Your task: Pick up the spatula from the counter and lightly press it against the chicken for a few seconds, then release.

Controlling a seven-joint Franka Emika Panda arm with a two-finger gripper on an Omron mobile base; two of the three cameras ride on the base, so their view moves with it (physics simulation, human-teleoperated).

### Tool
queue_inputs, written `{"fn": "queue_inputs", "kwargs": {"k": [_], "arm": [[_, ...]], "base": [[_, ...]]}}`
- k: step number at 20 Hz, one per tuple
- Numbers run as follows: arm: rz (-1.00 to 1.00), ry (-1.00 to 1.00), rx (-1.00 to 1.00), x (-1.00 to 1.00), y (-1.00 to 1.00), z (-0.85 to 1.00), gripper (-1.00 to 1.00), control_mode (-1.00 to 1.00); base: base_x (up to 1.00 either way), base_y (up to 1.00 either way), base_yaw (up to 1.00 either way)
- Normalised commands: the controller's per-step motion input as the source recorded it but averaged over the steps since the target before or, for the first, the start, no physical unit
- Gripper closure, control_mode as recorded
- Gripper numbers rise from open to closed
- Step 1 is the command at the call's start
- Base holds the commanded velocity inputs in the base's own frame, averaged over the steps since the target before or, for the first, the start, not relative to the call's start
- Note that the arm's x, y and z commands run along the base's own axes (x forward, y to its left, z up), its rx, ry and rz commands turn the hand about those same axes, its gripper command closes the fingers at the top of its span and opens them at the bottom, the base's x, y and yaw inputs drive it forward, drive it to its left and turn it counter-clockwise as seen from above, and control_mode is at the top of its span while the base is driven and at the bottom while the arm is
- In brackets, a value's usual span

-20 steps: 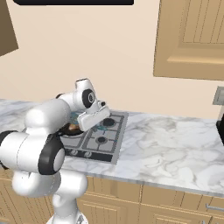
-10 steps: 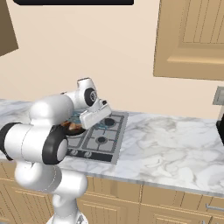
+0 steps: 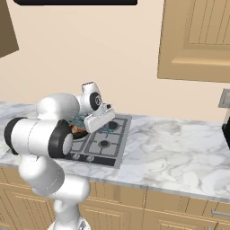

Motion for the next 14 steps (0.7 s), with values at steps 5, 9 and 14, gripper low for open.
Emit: {"fn": "queue_inputs", "kwargs": {"k": [5,9,14], "arm": [[0.00,0.00,0.00,0.28,0.00,-0.20,1.00,-1.00],[0.00,0.00,0.00,0.28,0.00,-0.22,1.00,-1.00],[0.00,0.00,0.00,0.26,0.00,-0.21,1.00,-1.00]], "base": [[0.00,0.00,0.00],[0.00,0.00,0.00],[0.00,0.00,0.00]]}}
